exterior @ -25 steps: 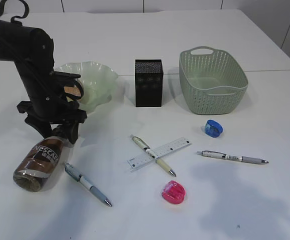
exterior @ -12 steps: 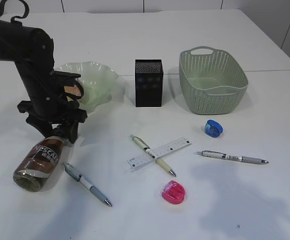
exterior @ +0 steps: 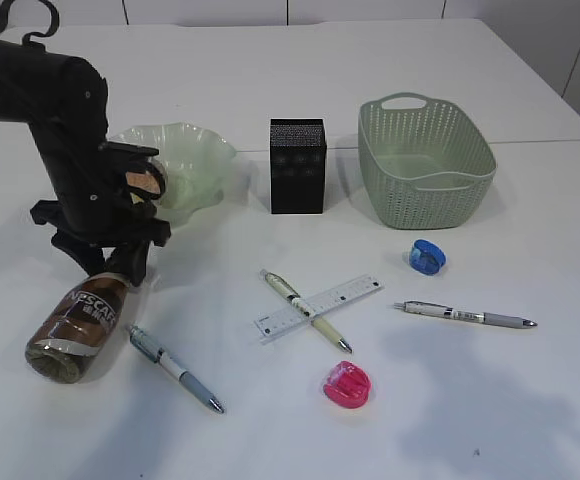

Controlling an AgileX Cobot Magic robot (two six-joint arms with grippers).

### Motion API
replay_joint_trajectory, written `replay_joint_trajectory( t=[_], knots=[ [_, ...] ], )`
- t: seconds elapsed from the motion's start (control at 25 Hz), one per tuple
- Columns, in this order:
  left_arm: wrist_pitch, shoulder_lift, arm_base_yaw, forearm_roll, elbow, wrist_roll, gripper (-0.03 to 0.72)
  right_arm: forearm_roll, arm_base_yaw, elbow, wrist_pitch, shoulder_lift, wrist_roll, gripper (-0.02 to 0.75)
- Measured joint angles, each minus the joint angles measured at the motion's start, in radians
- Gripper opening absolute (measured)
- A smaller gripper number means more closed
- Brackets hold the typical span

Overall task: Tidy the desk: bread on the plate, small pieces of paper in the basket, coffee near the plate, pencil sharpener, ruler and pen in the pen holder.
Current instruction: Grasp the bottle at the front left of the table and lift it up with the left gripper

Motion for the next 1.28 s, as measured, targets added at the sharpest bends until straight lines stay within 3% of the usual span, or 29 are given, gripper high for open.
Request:
replay_joint_trajectory(
  t=[0.8, 1.28],
  knots=[
    [0.044, 0.024, 0.008, 0.011, -0.008, -0.012, 0.243, 0.002, 0.0, 0.0, -0.004, 0.0, -0.002, 0.407],
    [0.066, 0.001, 0.008, 0.011, -0.006, -0.012, 0.232, 0.007, 0.0, 0.0, -0.005, 0.0, -0.002, 0.407]
  ],
)
